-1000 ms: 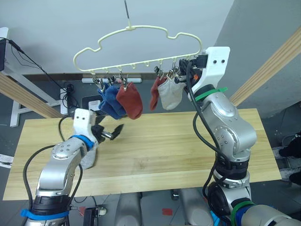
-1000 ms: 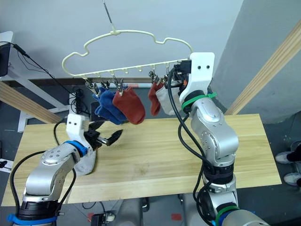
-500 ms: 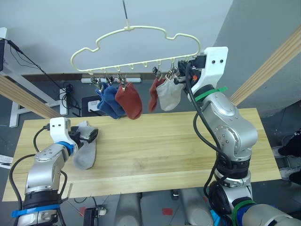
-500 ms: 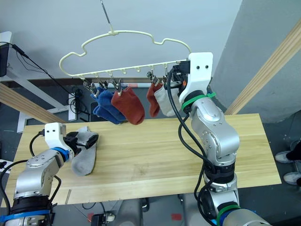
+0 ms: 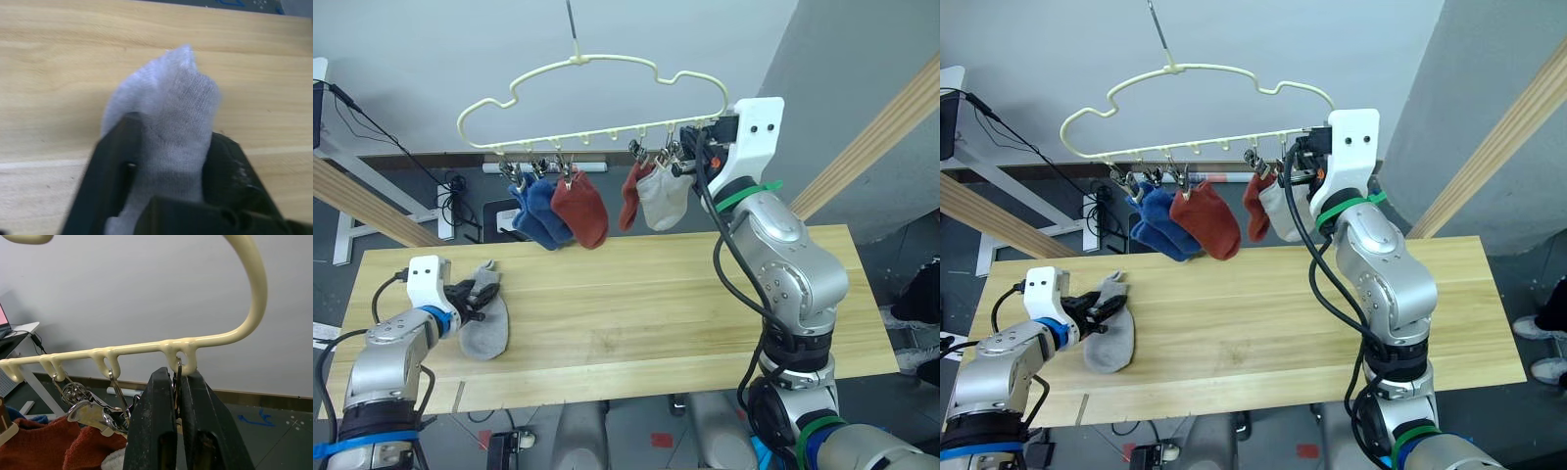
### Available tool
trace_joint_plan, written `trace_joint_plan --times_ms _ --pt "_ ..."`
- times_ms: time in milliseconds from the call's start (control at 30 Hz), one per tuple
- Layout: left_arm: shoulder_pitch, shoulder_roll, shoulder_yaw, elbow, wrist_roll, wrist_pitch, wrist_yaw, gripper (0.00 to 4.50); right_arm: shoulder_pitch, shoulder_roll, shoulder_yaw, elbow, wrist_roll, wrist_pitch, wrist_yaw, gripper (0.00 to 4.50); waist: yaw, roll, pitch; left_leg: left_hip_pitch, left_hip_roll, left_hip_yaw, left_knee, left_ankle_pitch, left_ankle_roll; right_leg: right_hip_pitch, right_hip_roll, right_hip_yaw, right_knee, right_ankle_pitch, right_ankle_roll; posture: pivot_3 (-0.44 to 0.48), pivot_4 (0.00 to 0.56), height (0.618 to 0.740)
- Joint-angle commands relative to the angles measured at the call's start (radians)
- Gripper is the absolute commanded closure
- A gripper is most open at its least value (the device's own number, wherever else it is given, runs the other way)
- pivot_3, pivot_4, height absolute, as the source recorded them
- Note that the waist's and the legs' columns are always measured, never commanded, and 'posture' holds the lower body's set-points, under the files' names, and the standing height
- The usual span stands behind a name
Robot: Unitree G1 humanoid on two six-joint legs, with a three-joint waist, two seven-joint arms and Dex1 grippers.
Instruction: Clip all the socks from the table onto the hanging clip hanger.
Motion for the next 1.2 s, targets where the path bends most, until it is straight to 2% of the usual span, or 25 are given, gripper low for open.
trace_joint_plan --times_ms 33,133,367,533,767,900,1033,1200 --pt "0.04 -0.006 -0.032 -0.037 -0.032 0.068 -0.055 3.58 -0.02 0.003 0.012 -0.036 -0.001 -0.027 0.003 4.5 0.0 0.0 0.0 0.0 0.0 0.0 0.0 0.0 0.0 0.0 0.0 0.0 0.0 0.0 0.0 -0.108 0.409 0.701" --pt "0.029 -0.016 -0.06 -0.125 -0.091 0.125 -0.122 4.45 -0.022 0.003 0.011 -0.034 -0.001 -0.029 0.003 4.5 0.0 0.0 0.0 0.0 0.0 0.0 0.0 0.0 0.0 0.0 0.0 0.0 0.0 0.0 0.0 -0.113 0.405 0.701" --pt "-0.077 -0.076 -0.209 -0.425 -0.327 0.335 -0.283 4.48 -0.025 -0.001 0.007 -0.03 -0.001 -0.027 0.003 4.5 0.002 0.0 0.0 -0.001 -0.001 -0.001 0.0 0.0 0.0 0.0 0.0 0.0 0.0 0.0 0.0 -0.124 0.406 0.701" --pt "-0.216 -0.202 -0.285 -0.459 -0.382 0.355 -0.253 4.48 -0.028 -0.002 0.007 -0.028 -0.003 -0.026 -0.001 4.5 -0.006 0.0 0.0 -0.001 -0.001 0.0 0.001 0.0 0.0 0.0 0.003 0.0 0.0 0.0 0.0 -0.135 0.405 0.701" --pt "-0.374 -0.478 -0.362 -0.402 -0.346 0.261 -0.116 4.48 -0.029 -0.001 0.008 -0.026 -0.004 -0.026 -0.006 4.5 -0.002 0.0 0.0 -0.002 -0.002 -0.001 0.001 0.0 0.0 0.001 0.004 0.0 0.0 0.002 -0.003 -0.138 0.398 0.701" --pt "-0.43 -0.592 -0.399 -0.307 -0.229 0.127 0.003 4.48 -0.032 0.0 0.011 -0.022 -0.008 -0.029 -0.008 4.5 -0.003 0.0 0.0 -0.001 -0.002 -0.001 0.001 0.0 0.0 0.001 0.004 0.0 0.0 0.003 -0.004 -0.145 0.395 0.701" --pt "-0.488 -0.654 -0.394 -0.211 -0.146 -0.002 0.072 4.48 -0.034 0.0 0.012 -0.026 -0.012 -0.028 -0.012 4.5 -0.005 0.0 0.0 -0.001 -0.002 -0.001 0.001 0.0 0.0 0.001 0.005 0.0 0.0 0.003 -0.004 -0.158 0.397 0.701" --pt "-0.505 -0.653 -0.384 -0.153 -0.074 -0.108 0.117 4.48 -0.032 -0.009 0.013 -0.038 -0.017 -0.031 -0.012 4.5 -0.005 0.0 0.0 -0.002 -0.002 -0.001 0.001 0.0 0.0 0.001 0.004 0.0 -0.001 0.003 -0.004 -0.167 0.397 0.701"
